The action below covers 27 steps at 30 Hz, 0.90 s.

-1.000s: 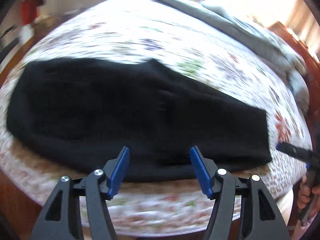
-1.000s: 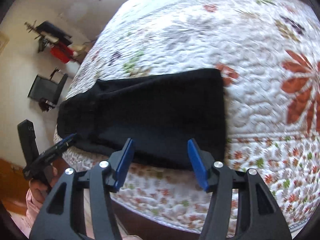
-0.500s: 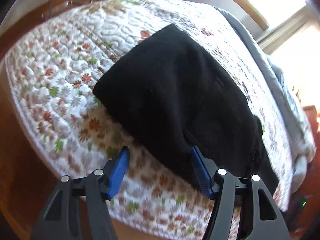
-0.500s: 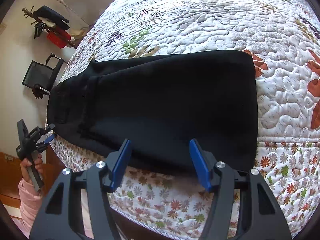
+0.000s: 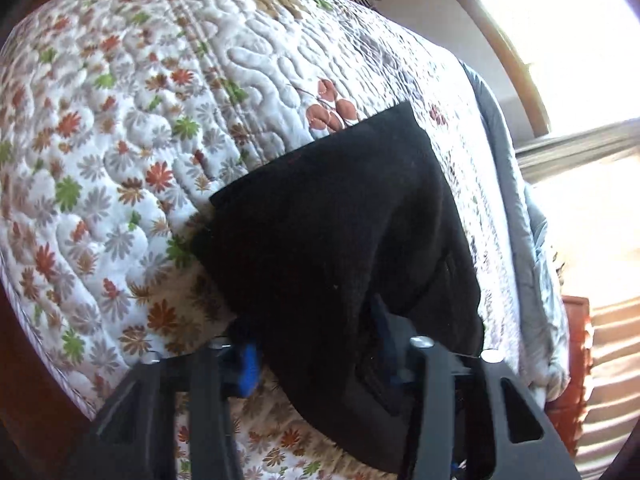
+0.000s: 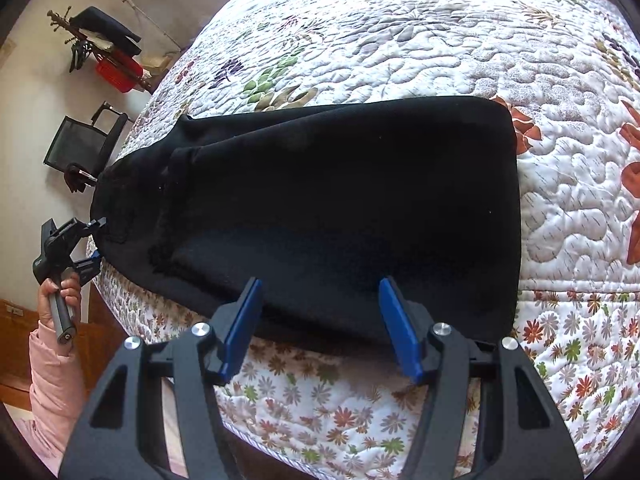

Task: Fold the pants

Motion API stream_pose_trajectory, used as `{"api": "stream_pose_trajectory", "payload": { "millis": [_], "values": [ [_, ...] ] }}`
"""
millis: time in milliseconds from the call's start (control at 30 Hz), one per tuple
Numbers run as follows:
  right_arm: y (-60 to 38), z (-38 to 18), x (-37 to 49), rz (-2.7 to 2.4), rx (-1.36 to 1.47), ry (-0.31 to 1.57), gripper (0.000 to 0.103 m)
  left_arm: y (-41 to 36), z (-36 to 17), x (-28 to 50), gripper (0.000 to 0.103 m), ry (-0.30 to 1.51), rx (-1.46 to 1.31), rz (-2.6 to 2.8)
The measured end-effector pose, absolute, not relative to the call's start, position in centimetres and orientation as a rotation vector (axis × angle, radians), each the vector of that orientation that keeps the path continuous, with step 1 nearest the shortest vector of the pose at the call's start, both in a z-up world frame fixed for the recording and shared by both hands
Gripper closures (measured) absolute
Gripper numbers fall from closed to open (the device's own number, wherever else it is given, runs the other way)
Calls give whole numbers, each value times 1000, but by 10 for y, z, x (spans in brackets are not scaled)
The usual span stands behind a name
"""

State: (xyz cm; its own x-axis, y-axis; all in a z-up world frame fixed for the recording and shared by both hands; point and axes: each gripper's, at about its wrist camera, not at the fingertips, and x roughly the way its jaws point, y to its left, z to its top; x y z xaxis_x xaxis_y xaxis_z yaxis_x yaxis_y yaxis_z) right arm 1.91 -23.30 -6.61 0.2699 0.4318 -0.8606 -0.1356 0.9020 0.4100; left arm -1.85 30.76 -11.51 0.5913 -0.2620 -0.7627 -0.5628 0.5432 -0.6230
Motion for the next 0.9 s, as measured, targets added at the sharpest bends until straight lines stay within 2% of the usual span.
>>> {"api": "stream_pose_trajectory", "payload": {
  "millis": [67,167,500,733,900],
  "values": [
    [-235,-66,19,394,288,1242,42,310,-113,-35,80,925,-1036,221],
    [-238,-67,19,401,304,1240,42,291,-81,-38,87,860,-887,217],
    [-252,-55,12,369,339,1232,39,260,-44,-38,88,796,-751,201],
    [-259,-58,10,364,358,1235,39,187,10,-37,88,689,-526,44],
    [-260,-58,10,371,357,1234,39,120,24,-35,88,701,-342,-88]
  ]
}}
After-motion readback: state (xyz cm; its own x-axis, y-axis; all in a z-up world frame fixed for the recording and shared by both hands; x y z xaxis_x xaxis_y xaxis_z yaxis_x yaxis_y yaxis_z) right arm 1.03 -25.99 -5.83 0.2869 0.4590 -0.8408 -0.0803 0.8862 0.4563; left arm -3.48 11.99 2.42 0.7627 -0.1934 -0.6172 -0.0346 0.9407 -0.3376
